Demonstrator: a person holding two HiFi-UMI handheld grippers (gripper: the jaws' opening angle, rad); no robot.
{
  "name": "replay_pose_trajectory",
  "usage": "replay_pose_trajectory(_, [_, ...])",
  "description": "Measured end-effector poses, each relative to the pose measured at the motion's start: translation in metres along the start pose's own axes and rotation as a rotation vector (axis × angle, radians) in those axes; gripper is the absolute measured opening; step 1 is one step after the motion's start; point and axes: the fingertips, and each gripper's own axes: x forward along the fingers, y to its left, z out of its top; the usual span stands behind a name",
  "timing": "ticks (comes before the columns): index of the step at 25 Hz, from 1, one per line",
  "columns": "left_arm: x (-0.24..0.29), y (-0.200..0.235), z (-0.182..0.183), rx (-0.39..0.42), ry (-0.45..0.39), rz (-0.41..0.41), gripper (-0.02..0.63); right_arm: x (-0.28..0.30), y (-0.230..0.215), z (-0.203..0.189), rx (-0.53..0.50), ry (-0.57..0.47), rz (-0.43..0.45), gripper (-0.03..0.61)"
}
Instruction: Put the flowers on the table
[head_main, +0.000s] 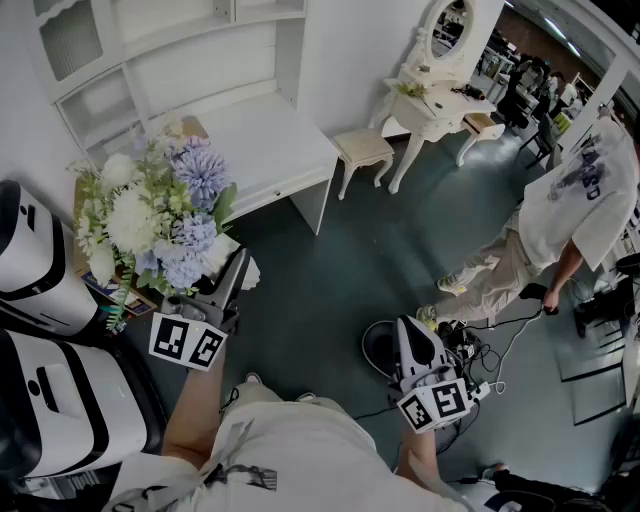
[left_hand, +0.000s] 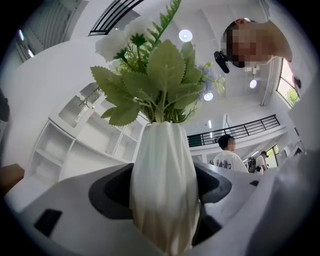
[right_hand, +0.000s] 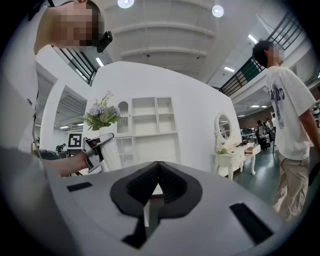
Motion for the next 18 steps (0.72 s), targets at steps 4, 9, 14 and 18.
replay_pose_trajectory(4, [-0.001, 0.001, -0.002, -0.004, 0.001, 0.005, 0.359, 0.003, 0.000, 0.001, -0.004, -0.004, 0.004, 0.009])
replay_pose_trajectory(9, [-0.002, 0.000, -0.001, -0.012, -0.001, 0.013, 0.359, 0.003, -0.004, 0.006, -0.012, -0.010, 0.005, 0.009])
replay_pose_trajectory(14, [-0.001, -0.004, 0.002, -0.012, -0.006, 0.006, 0.359, 0.001, -0.006, 0.012, 0.039, -0.052, 0.022, 0.011])
replay_pose_trajectory(18, [0.000, -0.005, 0.001, -0.026, -0.012, 0.004, 0.359, 0.000, -0.005, 0.012, 0.035, -0.052, 0.036, 0.011])
